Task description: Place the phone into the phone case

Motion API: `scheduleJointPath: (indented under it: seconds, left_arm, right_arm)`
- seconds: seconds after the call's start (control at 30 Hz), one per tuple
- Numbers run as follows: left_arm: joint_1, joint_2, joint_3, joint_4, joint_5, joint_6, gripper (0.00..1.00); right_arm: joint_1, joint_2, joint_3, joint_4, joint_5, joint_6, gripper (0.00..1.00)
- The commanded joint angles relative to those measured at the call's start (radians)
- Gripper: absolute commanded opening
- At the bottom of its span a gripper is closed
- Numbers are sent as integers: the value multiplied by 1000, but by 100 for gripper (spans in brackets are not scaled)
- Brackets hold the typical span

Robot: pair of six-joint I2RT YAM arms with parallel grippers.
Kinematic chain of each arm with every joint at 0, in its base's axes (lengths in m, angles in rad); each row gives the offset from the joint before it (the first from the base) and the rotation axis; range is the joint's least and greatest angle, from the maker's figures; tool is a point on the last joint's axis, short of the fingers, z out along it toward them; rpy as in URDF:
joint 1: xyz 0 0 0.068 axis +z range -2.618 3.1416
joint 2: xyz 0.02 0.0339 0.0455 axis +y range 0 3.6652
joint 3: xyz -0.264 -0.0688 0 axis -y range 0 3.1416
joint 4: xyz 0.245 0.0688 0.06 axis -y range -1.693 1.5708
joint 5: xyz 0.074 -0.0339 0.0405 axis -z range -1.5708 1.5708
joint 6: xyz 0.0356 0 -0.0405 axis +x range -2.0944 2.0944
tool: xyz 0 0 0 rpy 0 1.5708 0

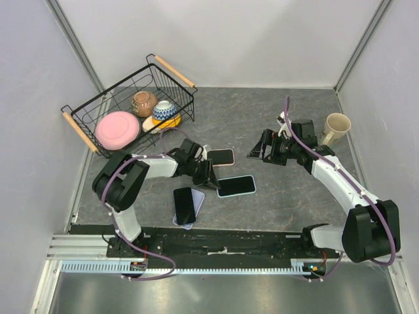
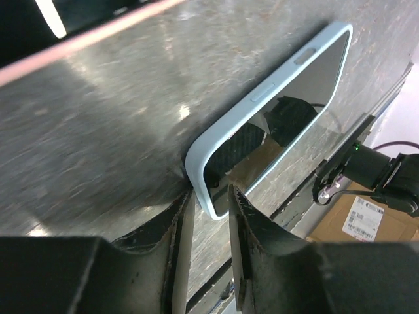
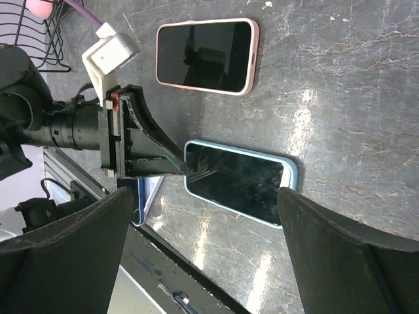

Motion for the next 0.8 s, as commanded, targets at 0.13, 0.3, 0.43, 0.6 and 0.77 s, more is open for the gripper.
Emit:
scheduleJointPath:
  seconds: [0.13, 0.3, 0.43, 0.6, 0.77]
  left_arm:
    - [-130, 155, 158, 48, -9, -74, 31]
    - [-179, 264, 318, 56, 10, -106, 29]
    - [-209, 356, 433, 60, 19, -136, 29]
    - [-226, 467, 580, 90, 22, -169, 29]
    - [-231, 473, 637, 100, 24, -168, 31]
  right_arm:
    - [-17, -27, 3, 6, -12, -21, 98]
    - [-29, -54, 9, -23, -1, -34, 98]
    - [-44, -79, 15, -49, 13, -47, 98]
    - [-54, -113, 30, -94, 33, -67, 98]
    - [-57, -127, 47, -127, 48, -84, 98]
